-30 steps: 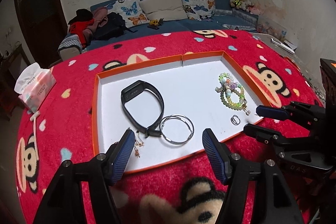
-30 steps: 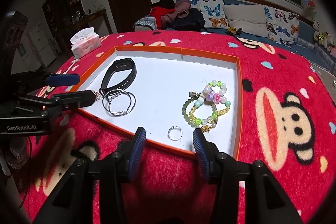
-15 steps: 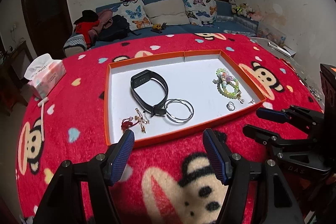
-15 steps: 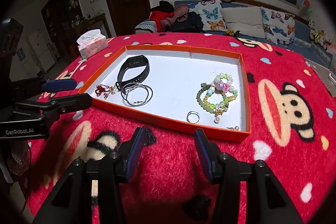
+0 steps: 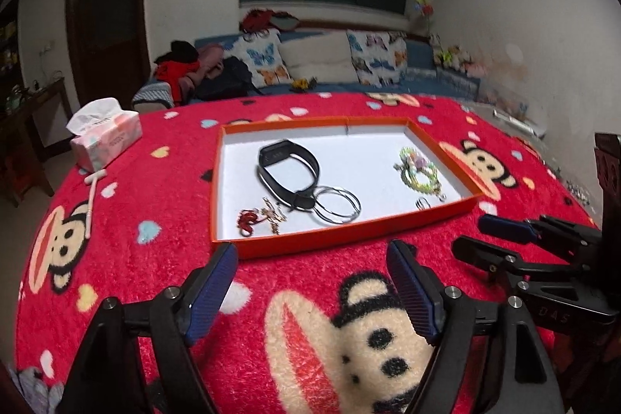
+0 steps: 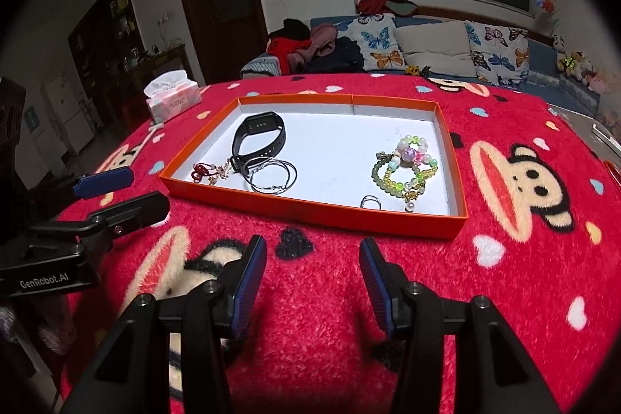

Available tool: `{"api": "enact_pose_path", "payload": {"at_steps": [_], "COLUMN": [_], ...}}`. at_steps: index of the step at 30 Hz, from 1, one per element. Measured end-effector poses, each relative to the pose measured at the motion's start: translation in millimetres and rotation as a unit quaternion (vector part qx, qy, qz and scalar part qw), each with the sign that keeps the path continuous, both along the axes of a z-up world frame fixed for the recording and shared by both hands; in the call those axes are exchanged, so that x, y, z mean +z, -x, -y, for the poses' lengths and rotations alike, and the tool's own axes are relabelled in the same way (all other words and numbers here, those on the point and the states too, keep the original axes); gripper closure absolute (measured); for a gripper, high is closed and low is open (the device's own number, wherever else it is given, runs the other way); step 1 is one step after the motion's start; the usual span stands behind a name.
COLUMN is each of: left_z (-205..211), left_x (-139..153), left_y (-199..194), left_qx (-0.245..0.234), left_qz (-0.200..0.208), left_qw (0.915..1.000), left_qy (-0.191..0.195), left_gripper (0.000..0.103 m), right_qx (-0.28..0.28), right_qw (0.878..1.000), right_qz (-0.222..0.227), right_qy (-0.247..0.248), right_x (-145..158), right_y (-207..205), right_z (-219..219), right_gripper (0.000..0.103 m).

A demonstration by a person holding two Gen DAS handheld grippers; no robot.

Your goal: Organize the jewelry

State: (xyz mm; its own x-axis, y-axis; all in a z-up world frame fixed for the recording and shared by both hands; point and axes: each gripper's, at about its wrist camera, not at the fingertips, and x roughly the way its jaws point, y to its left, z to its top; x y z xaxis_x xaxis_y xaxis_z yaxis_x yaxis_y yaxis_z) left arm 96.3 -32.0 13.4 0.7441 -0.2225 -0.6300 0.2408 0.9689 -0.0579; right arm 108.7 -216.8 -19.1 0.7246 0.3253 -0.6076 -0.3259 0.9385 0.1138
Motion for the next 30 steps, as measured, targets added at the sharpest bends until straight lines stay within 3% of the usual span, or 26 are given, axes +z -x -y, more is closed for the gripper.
{"api": "enact_pose_path", "payload": {"at_steps": [4, 9, 13, 21, 30], "left_z": [-10.7, -12.4, -12.2, -20.4, -12.9], "left_x": [-2.1, -6.7, -16.5, -21.8, -26.2], "left_y": [3.2, 11.9, 13.8, 19.1, 21.4], "left_qx": [0.016, 0.024, 0.025, 0.056, 0.049], "left_qz": [0.002, 0.029, 0.014, 0.029, 0.034], "left_qw": [0.9999, 0.9983, 0.9975, 0.9962, 0.9963], "left_qy": [0.0, -0.045, -0.065, -0.06, -0.062], "left_gripper": [0.014, 0.014, 0.014, 0.014, 0.014], "right_qx": [-0.012, -0.022, -0.03, -0.037, -0.056], "right_qw": [1.0, 1.0, 0.999, 0.998, 0.998], "right_qz": [0.015, 0.017, 0.029, 0.041, 0.029], "right_qy": [0.006, 0.003, 0.02, 0.042, 0.029], "right_x": [-0.3, -3.4, -4.7, -11.6, -13.8], "right_y": [7.5, 13.2, 18.4, 23.2, 19.8], "right_z": [-2.2, -2.0, -3.9, -8.0, 1.5], "right_gripper": [0.048, 0.048, 0.048, 0.048, 0.048]}}
